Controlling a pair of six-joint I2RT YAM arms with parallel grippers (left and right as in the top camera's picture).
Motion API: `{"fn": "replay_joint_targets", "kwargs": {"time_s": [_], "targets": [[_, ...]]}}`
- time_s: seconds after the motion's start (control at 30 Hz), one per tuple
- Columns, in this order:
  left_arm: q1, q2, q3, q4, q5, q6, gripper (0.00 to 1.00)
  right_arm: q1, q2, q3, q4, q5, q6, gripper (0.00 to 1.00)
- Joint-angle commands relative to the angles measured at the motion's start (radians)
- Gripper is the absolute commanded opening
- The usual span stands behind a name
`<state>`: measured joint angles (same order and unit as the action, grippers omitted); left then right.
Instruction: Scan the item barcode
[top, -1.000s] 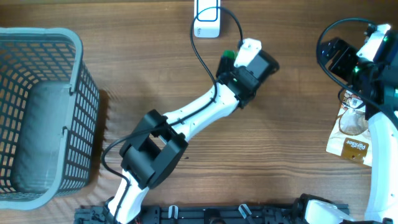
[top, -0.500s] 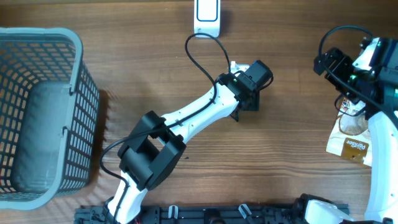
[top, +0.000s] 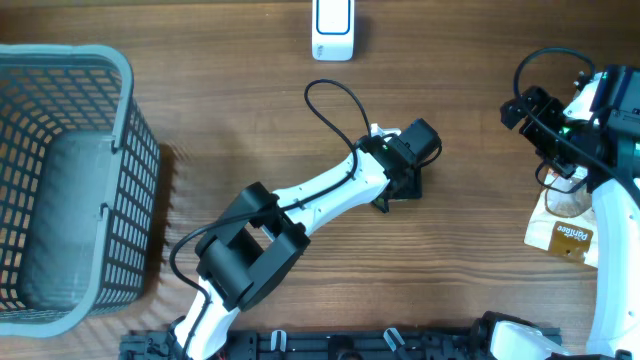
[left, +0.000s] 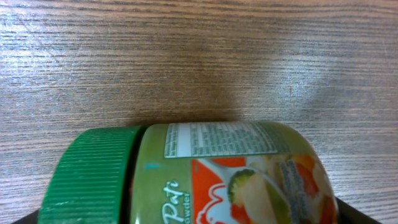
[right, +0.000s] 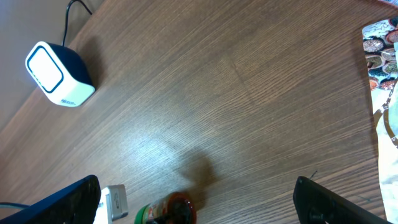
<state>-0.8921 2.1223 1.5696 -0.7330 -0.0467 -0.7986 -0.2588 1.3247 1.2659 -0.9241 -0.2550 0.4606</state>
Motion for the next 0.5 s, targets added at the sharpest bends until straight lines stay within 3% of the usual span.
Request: {"fn": "replay_joint_targets", "kwargs": {"time_s": [0.0,0.27,0.47], "targets": [[0.000,0.019,-0.008,0.014,0.010,-0.025,1.00,-0.004,0.003,0.011,-0.005,-0.016,0.012,1.00],[0.011,-0.072,-0.004,0.035,-0.052,-0.017,1.00,-0.015,-0.008,0.013,-0.001,-0.016,0.014,1.00],[0.100,-0.251,-0.004,0.000,-0.051,0.032,1.00,-0.096,-0.093,0.042,-0.013,-0.017,0.010,1.00]]}}
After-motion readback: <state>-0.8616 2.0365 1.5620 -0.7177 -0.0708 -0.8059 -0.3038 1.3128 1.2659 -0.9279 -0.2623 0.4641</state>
